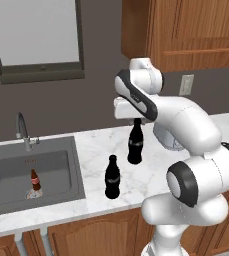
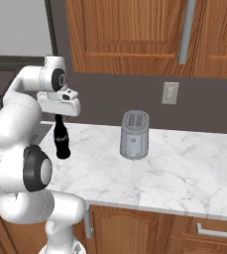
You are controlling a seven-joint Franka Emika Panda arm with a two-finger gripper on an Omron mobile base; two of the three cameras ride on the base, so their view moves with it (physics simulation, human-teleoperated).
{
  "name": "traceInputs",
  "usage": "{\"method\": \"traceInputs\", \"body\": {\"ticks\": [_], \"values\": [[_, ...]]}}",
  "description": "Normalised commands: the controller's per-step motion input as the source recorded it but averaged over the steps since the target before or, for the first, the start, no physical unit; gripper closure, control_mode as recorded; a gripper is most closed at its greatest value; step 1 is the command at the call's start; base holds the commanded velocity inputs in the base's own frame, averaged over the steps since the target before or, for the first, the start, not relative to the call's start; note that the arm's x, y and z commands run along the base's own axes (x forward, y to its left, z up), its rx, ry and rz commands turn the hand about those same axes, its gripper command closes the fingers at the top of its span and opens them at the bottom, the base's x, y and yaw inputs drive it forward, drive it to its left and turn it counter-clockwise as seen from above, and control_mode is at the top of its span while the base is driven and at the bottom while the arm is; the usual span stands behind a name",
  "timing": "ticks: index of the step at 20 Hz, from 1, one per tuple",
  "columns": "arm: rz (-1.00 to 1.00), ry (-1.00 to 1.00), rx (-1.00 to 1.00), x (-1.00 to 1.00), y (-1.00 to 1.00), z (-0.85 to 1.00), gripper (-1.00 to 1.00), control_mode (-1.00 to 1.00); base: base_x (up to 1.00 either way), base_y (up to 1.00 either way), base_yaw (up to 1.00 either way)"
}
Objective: Place the large bottle from the dining counter next to the other large bottle outside the sink, and place the small bottle from the dining counter next to the other small bottle inside the sink.
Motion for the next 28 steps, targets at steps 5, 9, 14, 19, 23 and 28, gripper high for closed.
{"method": "traceInputs", "body": {"ticks": [5, 9, 14, 19, 23, 28], "values": [[0.0, 0.0, 0.0, -0.09, -0.12, -0.3, 1.0, -1.0, 0.0, 0.0, 0.0], [-0.01, 0.0, 0.0, -0.35, -0.01, -0.24, 1.0, -1.0, 0.0, 0.0, 0.0], [-0.01, 0.0, 0.0, -0.48, 0.0, -0.26, 1.0, -1.0, 0.0, 0.0, 0.0], [-0.04, 0.0, 0.0, -0.28, 0.0, -0.33, 1.0, -1.0, 0.0, 0.0, 0.0], [-0.03, 0.0, 0.0, 0.2, 0.0, -0.07, 1.0, -1.0, 0.0, 0.0, 0.0], [-0.05, 0.0, 0.0, 0.38, -0.09, 0.0, 1.0, -1.0, 0.0, 0.0, 0.0]]}}
